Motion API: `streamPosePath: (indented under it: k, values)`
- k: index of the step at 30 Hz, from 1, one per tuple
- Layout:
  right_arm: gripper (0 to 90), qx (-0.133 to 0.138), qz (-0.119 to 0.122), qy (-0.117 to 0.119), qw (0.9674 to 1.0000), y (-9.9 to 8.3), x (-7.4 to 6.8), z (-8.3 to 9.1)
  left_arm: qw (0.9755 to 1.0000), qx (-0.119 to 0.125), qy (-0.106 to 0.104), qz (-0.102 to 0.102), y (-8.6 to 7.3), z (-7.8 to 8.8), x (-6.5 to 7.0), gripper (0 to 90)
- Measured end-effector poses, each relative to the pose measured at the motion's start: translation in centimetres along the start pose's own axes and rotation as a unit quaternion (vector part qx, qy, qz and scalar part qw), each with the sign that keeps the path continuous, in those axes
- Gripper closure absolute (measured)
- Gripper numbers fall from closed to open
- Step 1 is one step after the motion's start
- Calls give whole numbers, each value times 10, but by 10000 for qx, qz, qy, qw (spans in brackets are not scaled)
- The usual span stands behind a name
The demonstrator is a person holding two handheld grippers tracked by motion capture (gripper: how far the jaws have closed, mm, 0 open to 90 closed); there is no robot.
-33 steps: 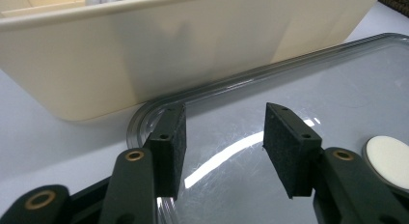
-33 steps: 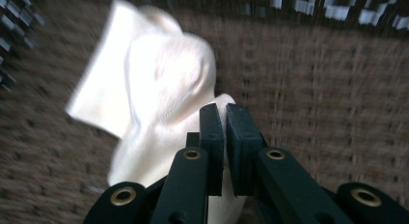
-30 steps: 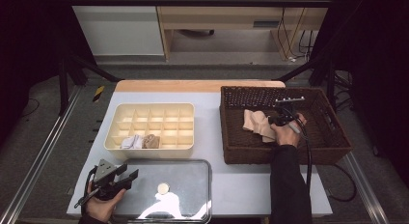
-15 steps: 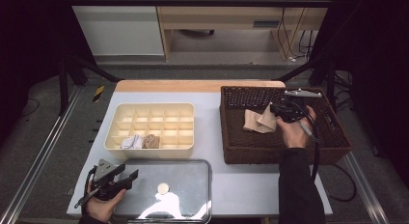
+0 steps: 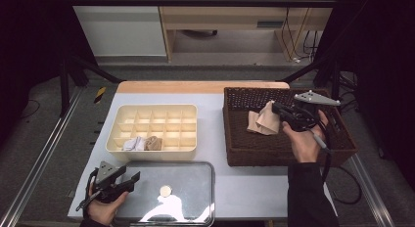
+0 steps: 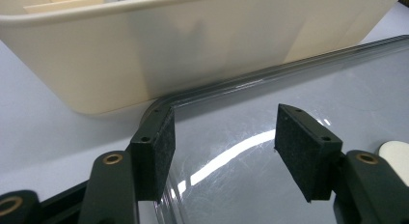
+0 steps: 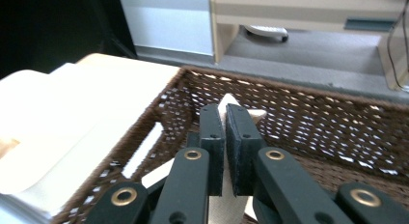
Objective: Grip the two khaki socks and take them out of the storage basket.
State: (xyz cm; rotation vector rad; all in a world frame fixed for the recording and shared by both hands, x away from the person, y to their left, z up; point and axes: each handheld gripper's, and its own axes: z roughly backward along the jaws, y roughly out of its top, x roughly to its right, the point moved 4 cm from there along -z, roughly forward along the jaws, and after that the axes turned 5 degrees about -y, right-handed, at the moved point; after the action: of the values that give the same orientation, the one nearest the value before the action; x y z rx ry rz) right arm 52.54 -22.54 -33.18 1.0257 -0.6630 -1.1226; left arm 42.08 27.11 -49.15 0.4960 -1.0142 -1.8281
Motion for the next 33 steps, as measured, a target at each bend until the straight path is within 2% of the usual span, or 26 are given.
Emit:
streamPosePath:
  k: [9,15,20,21,25,33]
  values:
    - [866,328,325,500,9977,14,-38,28,10000,7,-35,-18,0,-1,1,376]
    - [866,433,561,983,9926,20,-75,38,9998,89,-159,-97,4,2,-1,364]
    - [866,365,769,1379,9868,18,-110,37,9993,123,-271,-224,10,5,-7,353]
    - [866,327,781,1431,9861,17,-114,36,9992,125,-325,-213,11,6,-8,354]
    - [865,233,906,1705,9809,8,-138,30,9992,157,-315,-175,13,7,-11,357]
    - [865,-74,946,2051,9741,-20,-170,21,9991,88,-356,-189,8,6,-4,355]
